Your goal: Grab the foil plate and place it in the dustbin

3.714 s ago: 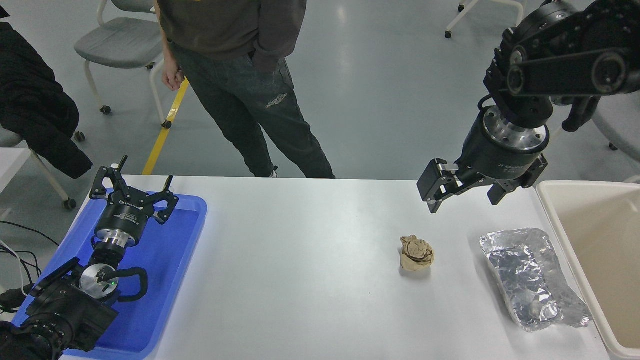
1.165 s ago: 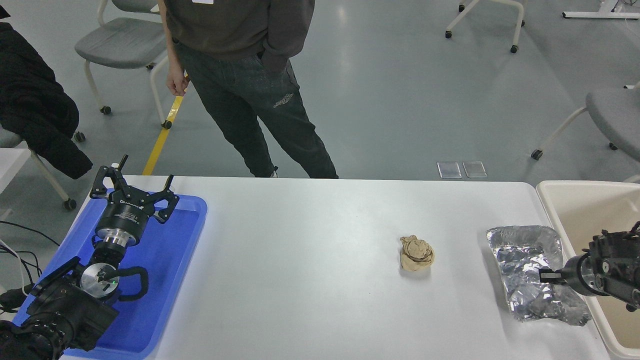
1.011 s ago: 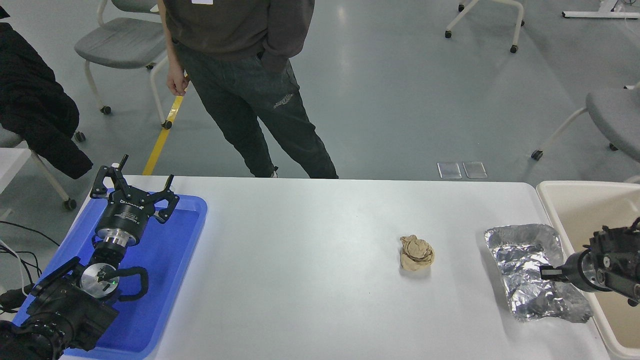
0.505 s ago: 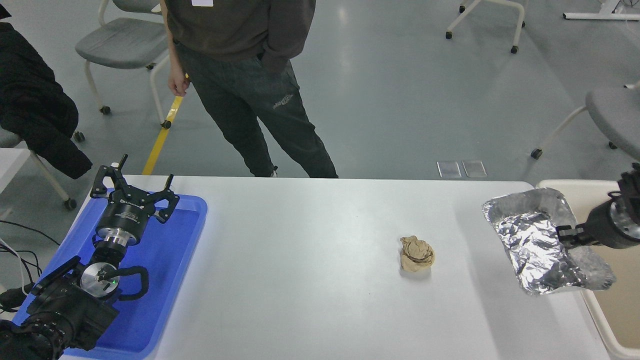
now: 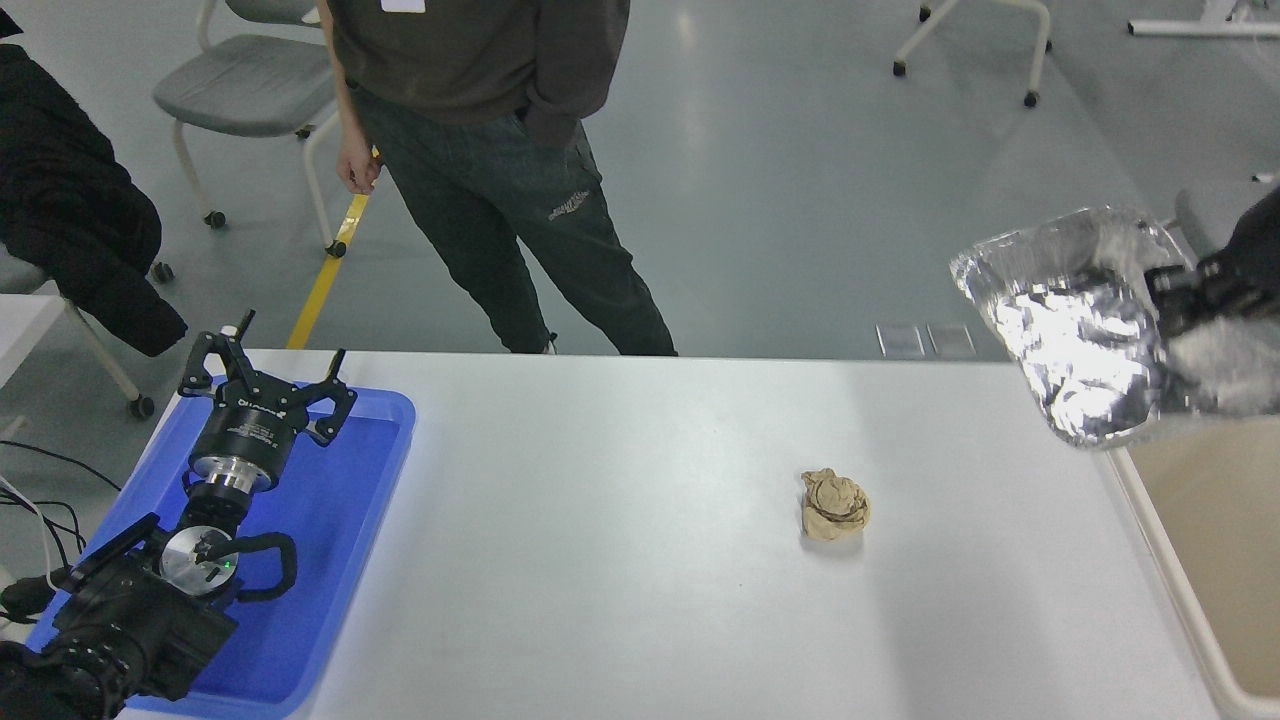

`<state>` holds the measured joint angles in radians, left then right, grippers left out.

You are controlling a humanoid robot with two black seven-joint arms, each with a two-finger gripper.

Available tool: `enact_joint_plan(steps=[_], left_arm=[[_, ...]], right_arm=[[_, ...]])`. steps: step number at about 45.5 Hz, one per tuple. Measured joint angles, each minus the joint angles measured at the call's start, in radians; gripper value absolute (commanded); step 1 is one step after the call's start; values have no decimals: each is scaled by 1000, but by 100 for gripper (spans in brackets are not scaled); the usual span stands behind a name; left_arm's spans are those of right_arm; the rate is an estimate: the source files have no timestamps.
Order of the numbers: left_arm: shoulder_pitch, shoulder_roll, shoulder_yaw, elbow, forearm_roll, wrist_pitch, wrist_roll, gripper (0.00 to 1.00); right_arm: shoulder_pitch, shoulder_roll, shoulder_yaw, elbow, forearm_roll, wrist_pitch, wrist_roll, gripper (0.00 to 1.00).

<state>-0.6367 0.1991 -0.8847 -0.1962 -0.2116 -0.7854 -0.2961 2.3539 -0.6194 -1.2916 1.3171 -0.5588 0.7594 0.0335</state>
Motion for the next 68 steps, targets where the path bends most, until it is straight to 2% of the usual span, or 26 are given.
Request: enact_joint_plan(steps=[14, 26, 32, 41, 51, 61, 68], left_arm=[[0, 0, 1, 1, 0, 0, 0, 100], [1, 0, 1, 1, 0, 0, -1, 100], [1, 1, 1, 2, 0, 0, -1, 100], [0, 0, 1, 1, 0, 0, -1, 100], [0, 0, 1, 1, 0, 0, -1, 100], [0, 0, 1, 1, 0, 0, -1, 100], [0, 0, 1, 1, 0, 0, -2, 100]], right_arm=[[107, -27, -131, 9, -18, 20, -3, 0], [56, -226, -158, -128, -238, -11, -2, 0], [-88, -369, -61, -235, -360, -87, 0, 0], [-460, -458, 164, -387, -445, -297, -1, 0], [-958, -395, 498, -597, -457, -495, -1, 0], [-1318, -242, 756, -831, -438, -574, 3, 0], [-1463, -135, 839, -964, -389, -599, 2, 0]])
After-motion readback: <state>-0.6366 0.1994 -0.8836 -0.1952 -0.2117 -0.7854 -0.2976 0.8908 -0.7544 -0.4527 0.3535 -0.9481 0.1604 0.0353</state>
